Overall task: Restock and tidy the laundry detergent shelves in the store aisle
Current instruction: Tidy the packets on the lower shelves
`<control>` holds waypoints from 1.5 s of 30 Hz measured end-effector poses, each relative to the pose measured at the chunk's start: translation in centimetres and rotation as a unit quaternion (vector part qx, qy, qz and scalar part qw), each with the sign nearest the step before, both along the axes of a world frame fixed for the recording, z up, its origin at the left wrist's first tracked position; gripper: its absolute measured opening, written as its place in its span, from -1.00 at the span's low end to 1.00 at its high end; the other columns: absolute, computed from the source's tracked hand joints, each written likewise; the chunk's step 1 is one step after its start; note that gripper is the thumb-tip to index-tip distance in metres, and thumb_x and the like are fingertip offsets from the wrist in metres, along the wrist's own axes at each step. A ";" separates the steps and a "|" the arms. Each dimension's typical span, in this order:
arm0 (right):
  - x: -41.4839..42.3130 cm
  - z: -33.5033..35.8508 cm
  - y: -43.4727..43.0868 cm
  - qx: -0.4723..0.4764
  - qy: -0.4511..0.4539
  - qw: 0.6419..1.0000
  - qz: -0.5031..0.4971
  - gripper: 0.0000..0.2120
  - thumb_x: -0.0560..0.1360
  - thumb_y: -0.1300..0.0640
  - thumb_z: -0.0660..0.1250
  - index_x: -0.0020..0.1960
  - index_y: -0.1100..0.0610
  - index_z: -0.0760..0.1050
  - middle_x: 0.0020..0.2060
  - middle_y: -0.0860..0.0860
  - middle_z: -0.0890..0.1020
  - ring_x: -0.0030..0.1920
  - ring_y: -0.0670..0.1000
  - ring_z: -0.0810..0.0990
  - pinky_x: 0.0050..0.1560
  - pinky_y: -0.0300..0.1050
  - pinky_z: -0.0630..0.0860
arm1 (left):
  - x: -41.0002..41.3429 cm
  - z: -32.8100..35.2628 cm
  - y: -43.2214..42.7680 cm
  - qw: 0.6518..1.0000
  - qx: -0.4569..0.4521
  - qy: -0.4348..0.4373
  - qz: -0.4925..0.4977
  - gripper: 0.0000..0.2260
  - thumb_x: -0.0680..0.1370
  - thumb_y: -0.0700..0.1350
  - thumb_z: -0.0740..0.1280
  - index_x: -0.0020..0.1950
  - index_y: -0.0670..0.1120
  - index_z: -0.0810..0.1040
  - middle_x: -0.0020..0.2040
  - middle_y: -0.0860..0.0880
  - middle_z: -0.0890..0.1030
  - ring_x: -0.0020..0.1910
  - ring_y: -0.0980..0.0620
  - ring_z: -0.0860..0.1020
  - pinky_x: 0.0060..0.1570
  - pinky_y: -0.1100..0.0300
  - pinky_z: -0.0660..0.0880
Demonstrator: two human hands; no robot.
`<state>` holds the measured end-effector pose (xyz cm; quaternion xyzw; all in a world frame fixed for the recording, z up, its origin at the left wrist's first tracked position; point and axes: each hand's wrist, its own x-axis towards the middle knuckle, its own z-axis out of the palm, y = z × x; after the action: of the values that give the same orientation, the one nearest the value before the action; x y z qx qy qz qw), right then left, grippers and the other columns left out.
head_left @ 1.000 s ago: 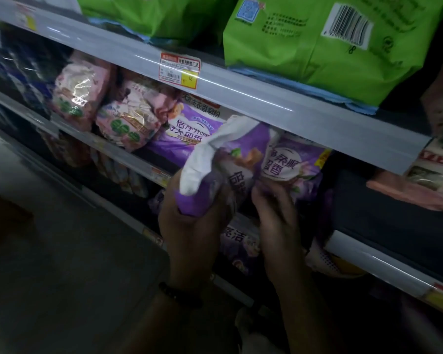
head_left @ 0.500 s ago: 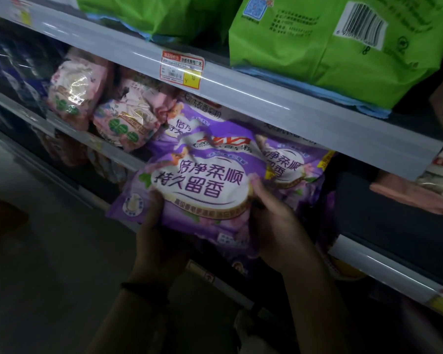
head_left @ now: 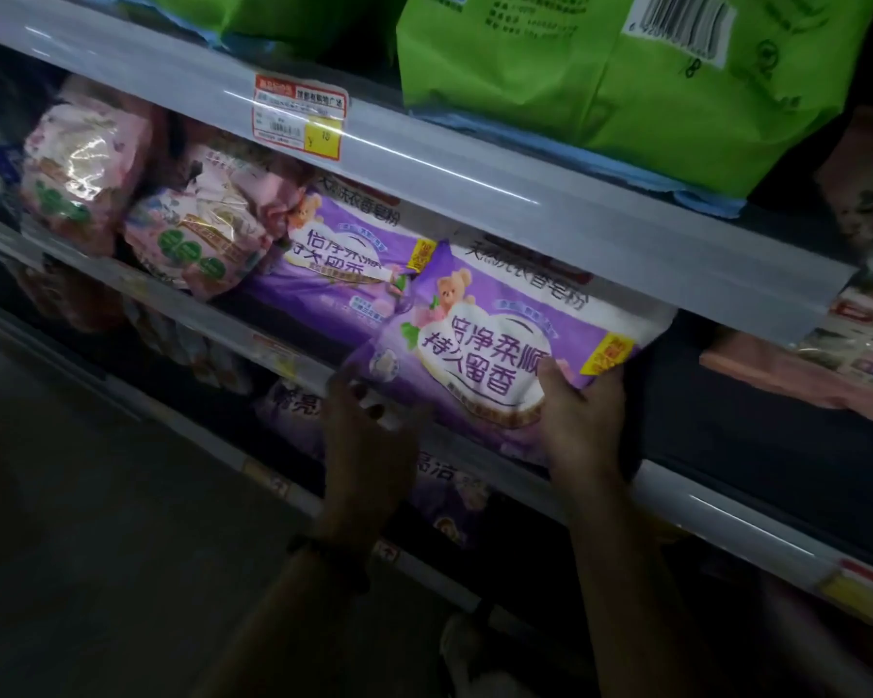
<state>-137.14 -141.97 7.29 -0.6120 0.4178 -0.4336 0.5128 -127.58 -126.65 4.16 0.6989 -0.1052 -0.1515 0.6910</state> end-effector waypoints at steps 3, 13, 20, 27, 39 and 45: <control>0.6 -1.3 -0.5 0.004 0.003 0.999 -0.049 -0.68 0.54 0.23 0.50 0.27 0.14 0.58 0.09 0.02 0.73 0.10 0.04 0.72 0.29 0.15 0.60 | -2.2 -1.4 -0.1 0.950 0.181 -0.243 -0.079 -0.20 0.43 0.08 0.57 0.59 0.24 0.25 0.59 -0.10 0.22 0.56 -0.14 0.25 0.39 -0.16 0.43; 0.9 -2.0 -0.4 -0.070 -0.016 0.995 -0.071 -0.57 0.52 0.18 0.53 0.34 0.15 0.50 0.13 -0.04 0.72 0.13 -0.11 0.71 0.26 0.11 0.62 | -2.6 -2.0 -2.4 0.832 0.368 -0.361 -0.205 -0.02 0.47 0.51 0.21 0.64 0.26 -0.35 0.65 -0.09 -0.44 0.65 -0.27 -0.32 0.54 -0.40 -0.09; -1.9 -3.4 4.6 -0.161 0.103 0.977 -0.092 -0.22 0.44 0.14 0.59 0.56 0.15 0.32 0.39 0.16 0.45 0.37 0.15 0.52 0.31 0.12 0.57 | -1.8 -1.8 -1.9 0.821 0.371 -0.378 -0.212 0.04 0.45 0.47 0.31 0.64 0.25 -0.34 0.67 -0.09 -0.39 0.66 -0.23 -0.30 0.52 -0.43 -0.09; -3.3 -5.2 7.4 -0.346 0.248 0.905 -0.024 -0.52 0.48 0.13 0.50 0.39 0.12 0.58 0.44 0.18 0.43 0.45 0.23 0.44 0.38 0.16 0.47 | -3.1 -2.8 0.6 0.812 0.403 -0.397 -0.143 -0.18 0.53 0.35 0.14 0.66 0.27 -0.26 0.70 -0.20 -0.17 0.68 -0.30 -0.07 0.51 -0.43 0.09; -3.8 -5.6 7.2 -0.358 0.400 0.841 0.072 -0.26 0.54 -0.20 0.36 0.65 0.01 0.27 0.60 0.20 0.29 0.59 0.28 0.25 0.46 0.31 0.38 | -2.2 -0.5 -0.2 0.778 0.492 -0.338 -0.198 -0.07 0.54 0.34 0.32 0.61 0.34 -0.34 0.71 -0.11 -0.20 0.65 -0.39 -0.06 0.47 -0.53 -0.02; -5.7 -0.1 7.6 -0.240 0.452 0.829 0.227 -0.18 0.53 -0.17 0.31 0.70 -0.12 0.05 0.69 0.06 0.00 0.68 0.18 -0.03 0.59 0.15 0.18 | -0.8 3.6 1.3 0.788 0.482 -0.243 -0.296 -0.24 0.44 0.35 0.27 0.56 0.45 -0.03 0.70 -0.08 0.10 0.58 -0.25 0.26 0.48 -0.42 0.17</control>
<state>-142.82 -134.35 7.19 -0.9209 0.3354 -0.0666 0.1873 -128.33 -125.34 7.74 0.8894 -0.3848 -0.2051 0.1374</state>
